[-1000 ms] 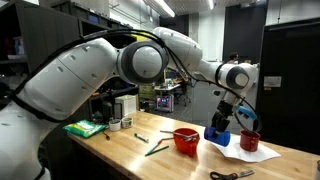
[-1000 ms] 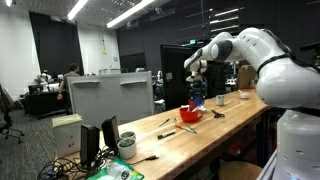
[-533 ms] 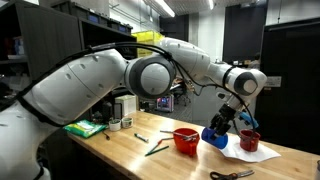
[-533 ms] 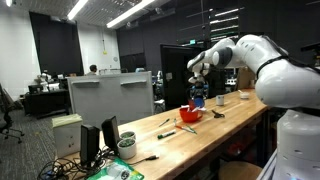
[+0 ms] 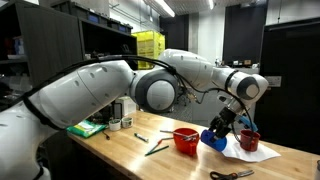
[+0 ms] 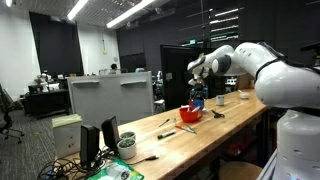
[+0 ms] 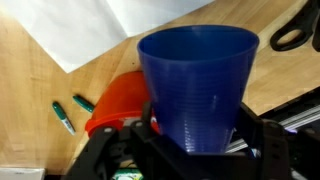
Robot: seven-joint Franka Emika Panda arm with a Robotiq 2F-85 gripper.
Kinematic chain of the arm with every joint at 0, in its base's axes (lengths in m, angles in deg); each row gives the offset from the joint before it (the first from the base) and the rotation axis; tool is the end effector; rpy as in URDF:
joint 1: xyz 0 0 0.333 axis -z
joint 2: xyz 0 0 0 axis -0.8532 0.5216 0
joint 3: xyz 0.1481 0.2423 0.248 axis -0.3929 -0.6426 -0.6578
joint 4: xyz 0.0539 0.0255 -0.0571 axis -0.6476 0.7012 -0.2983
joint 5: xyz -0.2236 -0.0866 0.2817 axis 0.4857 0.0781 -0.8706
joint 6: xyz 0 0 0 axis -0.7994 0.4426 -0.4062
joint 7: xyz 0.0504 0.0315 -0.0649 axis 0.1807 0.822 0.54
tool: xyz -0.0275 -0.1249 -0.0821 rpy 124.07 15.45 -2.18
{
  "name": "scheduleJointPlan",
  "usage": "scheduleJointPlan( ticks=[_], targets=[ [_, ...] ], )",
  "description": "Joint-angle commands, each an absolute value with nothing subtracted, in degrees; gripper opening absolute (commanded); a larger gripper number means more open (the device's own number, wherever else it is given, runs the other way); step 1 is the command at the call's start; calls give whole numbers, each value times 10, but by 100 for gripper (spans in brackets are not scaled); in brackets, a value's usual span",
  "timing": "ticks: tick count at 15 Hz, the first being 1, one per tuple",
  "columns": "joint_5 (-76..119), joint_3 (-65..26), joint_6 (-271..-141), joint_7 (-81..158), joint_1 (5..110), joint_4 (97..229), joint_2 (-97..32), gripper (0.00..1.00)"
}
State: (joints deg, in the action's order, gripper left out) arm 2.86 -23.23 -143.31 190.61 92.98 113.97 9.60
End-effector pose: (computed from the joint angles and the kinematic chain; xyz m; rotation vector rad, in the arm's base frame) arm 0.6328 -0.3788 0.2971 -1.4113 -2.1865 -0.3781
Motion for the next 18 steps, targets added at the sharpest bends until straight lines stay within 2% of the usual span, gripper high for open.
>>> scheduleJointPlan(
  ticks=[1,18],
  targets=[
    [15,-242,-1414,1893,934,1090,122,54],
    [-20,-237,-1546,1730,915,1098,111,54]
  ],
)
